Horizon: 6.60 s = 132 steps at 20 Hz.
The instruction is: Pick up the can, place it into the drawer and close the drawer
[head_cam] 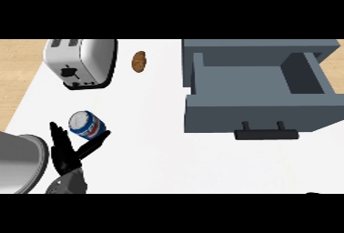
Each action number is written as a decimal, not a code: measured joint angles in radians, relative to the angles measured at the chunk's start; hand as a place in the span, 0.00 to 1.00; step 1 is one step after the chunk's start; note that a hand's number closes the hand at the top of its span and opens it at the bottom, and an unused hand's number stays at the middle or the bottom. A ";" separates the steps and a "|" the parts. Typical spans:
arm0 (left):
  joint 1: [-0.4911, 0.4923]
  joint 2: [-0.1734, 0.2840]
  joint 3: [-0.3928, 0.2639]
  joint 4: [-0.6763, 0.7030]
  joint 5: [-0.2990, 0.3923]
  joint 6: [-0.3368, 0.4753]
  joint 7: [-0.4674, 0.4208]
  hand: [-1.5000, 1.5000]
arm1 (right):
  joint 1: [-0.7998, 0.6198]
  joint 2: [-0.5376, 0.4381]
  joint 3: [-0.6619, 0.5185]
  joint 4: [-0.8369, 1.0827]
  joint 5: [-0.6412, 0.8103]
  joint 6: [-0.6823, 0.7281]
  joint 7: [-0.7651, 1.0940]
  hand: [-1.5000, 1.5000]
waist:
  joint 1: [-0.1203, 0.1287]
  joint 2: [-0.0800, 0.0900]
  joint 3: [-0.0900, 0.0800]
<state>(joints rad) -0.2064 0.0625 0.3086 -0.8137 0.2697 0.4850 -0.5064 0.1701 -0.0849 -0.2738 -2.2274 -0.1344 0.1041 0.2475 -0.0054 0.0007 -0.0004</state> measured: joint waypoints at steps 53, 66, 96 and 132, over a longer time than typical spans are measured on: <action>-0.599 -0.050 -0.258 0.071 -0.107 -0.373 0.265 1.00 | -0.083 -0.020 -0.057 -0.021 0.045 -0.017 0.053 0.00 | 0.010 -0.007 0.001; -0.843 -0.060 -0.391 -0.108 -0.085 -0.172 0.612 1.00 | -0.094 -0.011 -0.047 -0.019 0.054 -0.023 0.052 0.00 | -0.007 -0.001 0.001; -1.377 -0.062 -0.567 0.443 0.137 0.067 0.623 0.00 | -0.185 -0.056 -0.026 -0.025 0.046 -0.024 0.123 0.00 | -0.087 0.020 0.004; -1.450 -0.059 -0.586 0.540 0.302 0.144 0.505 0.00 | -0.537 -0.225 0.367 0.546 0.861 -0.110 -0.167 0.00 | -0.013 0.019 0.002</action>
<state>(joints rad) -1.6566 0.0037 -0.2778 -0.2740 0.5720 0.6286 -0.0011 -0.3664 -0.3099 0.0932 -1.6811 0.7271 -0.0057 0.0808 -0.0188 0.0195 0.0016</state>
